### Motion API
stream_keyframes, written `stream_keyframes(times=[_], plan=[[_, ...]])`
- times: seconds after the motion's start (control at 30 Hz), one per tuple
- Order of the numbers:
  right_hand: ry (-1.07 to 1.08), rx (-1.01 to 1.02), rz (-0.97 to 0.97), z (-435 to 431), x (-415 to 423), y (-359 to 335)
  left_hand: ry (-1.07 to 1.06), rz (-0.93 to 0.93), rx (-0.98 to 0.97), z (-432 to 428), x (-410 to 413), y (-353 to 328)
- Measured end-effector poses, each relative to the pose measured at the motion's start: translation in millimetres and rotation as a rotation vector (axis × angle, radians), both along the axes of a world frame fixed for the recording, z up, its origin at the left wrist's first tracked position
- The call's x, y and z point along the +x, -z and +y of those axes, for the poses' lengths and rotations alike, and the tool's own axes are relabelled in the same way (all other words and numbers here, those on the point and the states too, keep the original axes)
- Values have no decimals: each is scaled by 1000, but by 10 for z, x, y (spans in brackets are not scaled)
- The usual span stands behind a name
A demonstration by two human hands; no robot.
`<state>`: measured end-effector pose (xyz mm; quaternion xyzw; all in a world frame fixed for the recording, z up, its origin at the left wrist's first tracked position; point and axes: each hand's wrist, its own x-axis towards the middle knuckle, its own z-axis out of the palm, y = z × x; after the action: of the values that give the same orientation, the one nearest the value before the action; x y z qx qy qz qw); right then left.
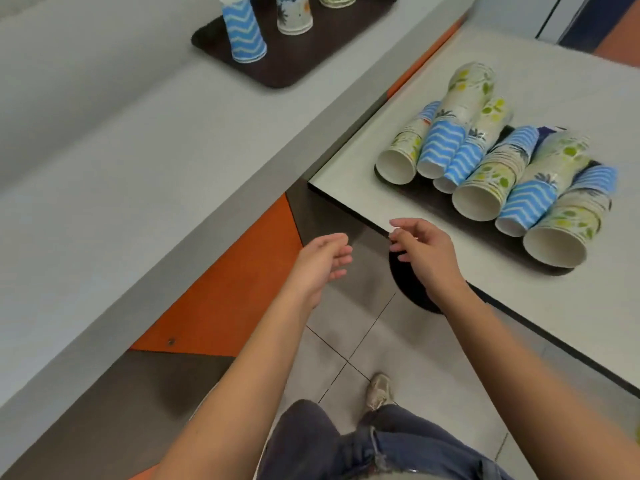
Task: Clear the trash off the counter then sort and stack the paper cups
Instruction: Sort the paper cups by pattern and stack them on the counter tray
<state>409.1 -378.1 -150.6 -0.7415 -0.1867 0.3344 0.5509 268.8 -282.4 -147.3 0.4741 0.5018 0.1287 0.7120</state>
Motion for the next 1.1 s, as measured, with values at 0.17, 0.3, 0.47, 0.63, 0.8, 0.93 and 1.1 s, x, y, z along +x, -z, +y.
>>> stream_keyframes(times=[0.17,0.3,0.47,0.63,0.8,0.93,1.1], plan=[[132,48,15,-17,583,-104,96,-14,59,167,676,-202],[231,73,34,53,956,-113,153,-24,121,427,1166,-315],[356,74,25,307,1365,-66,247,-19,186,834,1734,-378],[446,34,-107,469,1714,-98,346,-35,214,1076,2158,-419],[700,-145,-364,92,2248,-187,529,-76,279,970,2682,-462],[787,-371,-405,-403,2718,-166,670,-117,297,672,3010,-506],[690,-638,-315,-764,3336,-9,896,-17,317,-4,3281,-346]])
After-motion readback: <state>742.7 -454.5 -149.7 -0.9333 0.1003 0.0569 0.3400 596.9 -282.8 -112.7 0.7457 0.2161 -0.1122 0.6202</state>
